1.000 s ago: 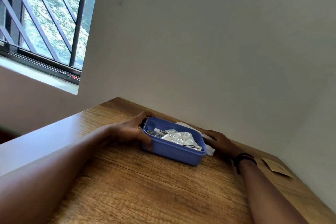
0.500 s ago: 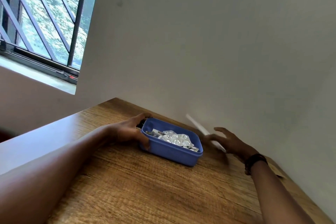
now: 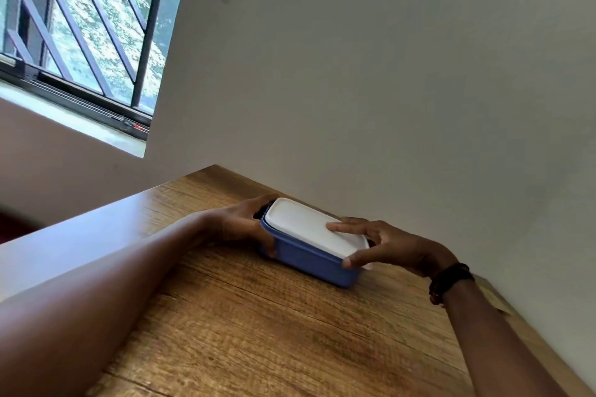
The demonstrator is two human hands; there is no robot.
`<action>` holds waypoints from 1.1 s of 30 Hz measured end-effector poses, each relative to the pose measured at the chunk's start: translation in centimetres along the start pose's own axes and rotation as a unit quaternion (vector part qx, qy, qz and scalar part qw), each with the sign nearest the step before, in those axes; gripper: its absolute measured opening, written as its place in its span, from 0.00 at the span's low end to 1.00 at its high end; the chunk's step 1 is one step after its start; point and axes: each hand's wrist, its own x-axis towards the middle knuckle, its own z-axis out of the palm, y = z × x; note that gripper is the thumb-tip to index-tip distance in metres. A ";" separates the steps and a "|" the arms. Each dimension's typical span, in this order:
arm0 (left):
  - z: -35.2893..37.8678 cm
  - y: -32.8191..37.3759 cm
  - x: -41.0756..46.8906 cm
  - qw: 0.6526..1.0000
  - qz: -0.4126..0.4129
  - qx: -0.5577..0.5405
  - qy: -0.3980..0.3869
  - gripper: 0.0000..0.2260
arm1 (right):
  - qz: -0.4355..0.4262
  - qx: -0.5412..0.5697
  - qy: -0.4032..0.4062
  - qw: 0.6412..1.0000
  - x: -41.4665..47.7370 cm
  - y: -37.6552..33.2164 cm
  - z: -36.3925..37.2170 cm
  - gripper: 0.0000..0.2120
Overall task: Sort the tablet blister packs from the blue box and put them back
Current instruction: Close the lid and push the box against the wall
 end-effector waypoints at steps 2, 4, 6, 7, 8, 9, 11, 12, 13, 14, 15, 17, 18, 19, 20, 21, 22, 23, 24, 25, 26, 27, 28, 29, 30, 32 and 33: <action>0.1 0.0 0.0 1.000 0.001 -0.012 0.003 0.42 | -0.003 -0.003 0.011 1.000 0.3 -0.1 0.7 0.32; 0.0 0.0 0.1 0.998 -0.012 -0.060 0.005 0.36 | -0.002 -0.019 0.019 1.000 0.3 0.2 1.2 0.34; -0.1 0.1 0.2 0.990 -0.033 -0.138 0.006 0.27 | 0.002 -0.038 0.023 0.999 0.1 0.6 1.6 0.35; -0.1 0.1 0.2 0.987 -0.040 -0.155 0.007 0.25 | 0.006 -0.040 0.025 0.999 -0.1 0.7 1.7 0.36; -0.1 0.0 0.4 0.989 -0.048 -0.138 0.013 0.26 | 0.009 -0.039 0.024 0.999 -0.3 0.7 1.7 0.36; 0.0 0.0 0.6 0.993 -0.060 -0.096 0.023 0.27 | 0.012 -0.043 0.021 0.999 -0.4 0.6 1.8 0.35; 0.2 -0.2 0.8 0.996 -0.076 -0.019 0.049 0.28 | 0.017 -0.096 0.027 0.995 -0.6 0.4 2.1 0.34; 0.2 -0.3 1.0 0.995 -0.078 -0.009 0.058 0.27 | 0.016 -0.137 0.036 0.990 -0.5 0.5 2.4 0.33; 0.2 -0.4 1.1 0.996 -0.070 -0.007 0.063 0.27 | 0.014 -0.164 0.049 0.985 -0.4 0.6 2.8 0.33; 0.2 -0.5 1.2 0.996 -0.061 -0.002 0.066 0.26 | 0.015 -0.168 0.069 0.983 -0.3 0.7 3.4 0.33; 0.2 -0.6 1.2 0.996 -0.057 0.004 0.073 0.25 | 0.015 -0.158 0.096 0.983 -0.2 0.8 4.0 0.33; 0.3 -0.7 1.3 0.994 -0.051 0.011 0.092 0.24 | 0.001 -0.157 0.164 0.974 0.0 1.0 5.0 0.33; 0.3 -0.8 1.4 0.993 -0.049 0.016 0.104 0.24 | -0.012 -0.180 0.197 0.964 0.2 1.2 5.2 0.33; 0.3 -0.9 1.5 0.992 -0.048 0.027 0.116 0.23 | -0.025 -0.212 0.221 0.952 0.3 1.2 5.4 0.33; 0.3 -1.0 1.5 0.990 -0.048 0.043 0.127 0.23 | -0.037 -0.244 0.235 0.940 0.4 1.3 5.6 0.32; 0.3 -1.0 1.6 0.987 -0.045 0.063 0.138 0.24 | -0.046 -0.277 0.242 0.929 0.6 1.2 5.6 0.31; 0.4 -1.2 1.7 0.985 -0.042 0.083 0.148 0.24 | -0.052 -0.307 0.246 0.918 0.8 1.0 5.9 0.30; 0.5 -1.3 1.7 0.982 -0.037 0.099 0.157 0.25 | -0.054 -0.335 0.253 0.906 1.0 0.8 6.3 0.28; 0.5 -1.5 1.7 0.980 -0.033 0.109 0.164 0.27 | -0.052 -0.360 0.264 0.893 1.1 0.7 6.7 0.26; 0.6 -1.7 1.7 0.978 -0.028 0.115 0.169 0.29 | -0.044 -0.382 0.274 0.882 1.3 0.5 7.1 0.24; 0.7 -1.8 1.7 0.977 -0.022 0.118 0.175 0.31 | -0.034 -0.399 0.282 0.872 1.4 0.3 7.6 0.23; 0.7 -1.9 1.7 0.976 -0.017 0.122 0.182 0.34 | -0.024 -0.409 0.286 0.866 1.7 0.1 8.0 0.23; 0.7 -1.9 1.6 0.974 -0.014 0.125 0.190 0.36 | -0.015 -0.414 0.290 0.863 2.2 -0.2 8.3 0.23; 0.7 -1.9 1.5 0.972 -0.014 0.128 0.199 0.37 | -0.012 -0.414 0.299 0.860 2.8 -0.5 8.4 0.23; 0.7 -1.9 1.5 0.970 -0.015 0.130 0.205 0.37 | -0.017 -0.414 0.311 0.855 3.5 -0.6 8.4 0.21; 0.5 -1.8 1.4 0.971 -0.021 0.139 0.194 0.37 | -0.027 -0.413 0.330 0.848 5.5 -0.6 8.0 0.17; 0.6 -1.8 1.4 0.972 -0.027 0.145 0.183 0.36 | -0.023 -0.406 0.330 0.852 6.4 -0.4 7.6 0.15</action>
